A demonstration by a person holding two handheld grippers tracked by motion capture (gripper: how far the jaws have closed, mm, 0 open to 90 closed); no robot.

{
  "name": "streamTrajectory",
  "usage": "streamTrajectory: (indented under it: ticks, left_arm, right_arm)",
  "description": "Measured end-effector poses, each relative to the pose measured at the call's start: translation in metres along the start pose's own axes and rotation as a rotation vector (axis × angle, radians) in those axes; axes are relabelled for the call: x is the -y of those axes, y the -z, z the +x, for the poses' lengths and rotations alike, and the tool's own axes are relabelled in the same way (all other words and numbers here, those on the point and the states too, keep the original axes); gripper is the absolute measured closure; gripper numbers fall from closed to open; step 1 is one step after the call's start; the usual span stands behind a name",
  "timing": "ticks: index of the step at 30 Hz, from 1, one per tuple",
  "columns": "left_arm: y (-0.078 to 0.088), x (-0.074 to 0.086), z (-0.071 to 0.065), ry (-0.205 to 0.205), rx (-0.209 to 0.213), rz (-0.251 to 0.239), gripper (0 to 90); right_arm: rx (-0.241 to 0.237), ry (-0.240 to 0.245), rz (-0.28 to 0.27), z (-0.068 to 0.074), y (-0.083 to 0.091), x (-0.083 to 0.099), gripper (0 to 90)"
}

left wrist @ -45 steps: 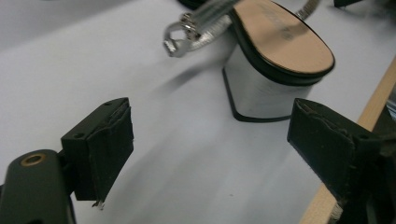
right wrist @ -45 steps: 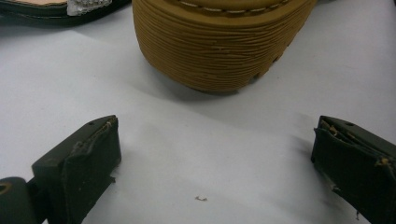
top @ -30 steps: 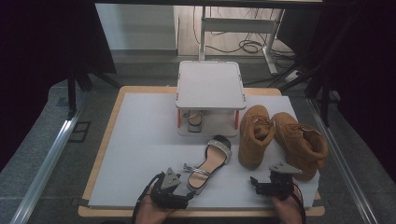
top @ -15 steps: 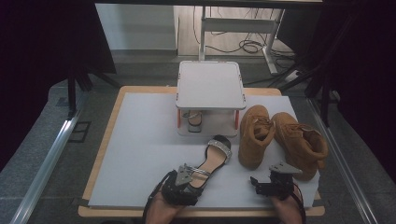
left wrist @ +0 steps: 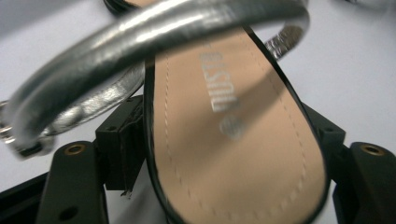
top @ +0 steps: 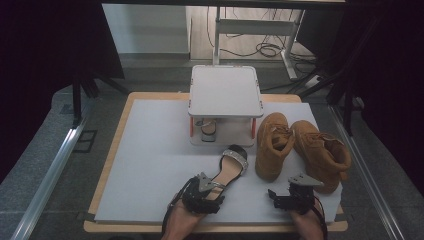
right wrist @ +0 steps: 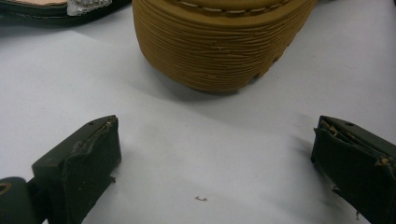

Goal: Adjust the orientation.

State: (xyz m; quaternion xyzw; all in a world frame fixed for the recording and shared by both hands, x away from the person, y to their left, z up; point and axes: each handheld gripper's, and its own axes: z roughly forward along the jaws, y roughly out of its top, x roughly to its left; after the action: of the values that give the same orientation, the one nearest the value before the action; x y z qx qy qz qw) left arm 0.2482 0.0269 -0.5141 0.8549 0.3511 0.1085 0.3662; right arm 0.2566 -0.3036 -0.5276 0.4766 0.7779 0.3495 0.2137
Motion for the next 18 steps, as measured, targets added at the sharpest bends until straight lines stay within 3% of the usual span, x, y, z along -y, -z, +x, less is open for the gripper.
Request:
streamTrajectory:
  ticks: [7,18]
  left_arm:
    - [-0.004,-0.005,0.000,0.007,0.000,0.010,30.2]
    - [-0.007,-0.012,0.001,0.089,0.005,-0.002,33.8]
  right_arm:
    - [0.000,0.000,0.000,0.000,0.000,0.000,1.8]
    - [0.000,0.000,0.000,0.000,0.000,0.000,1.8]
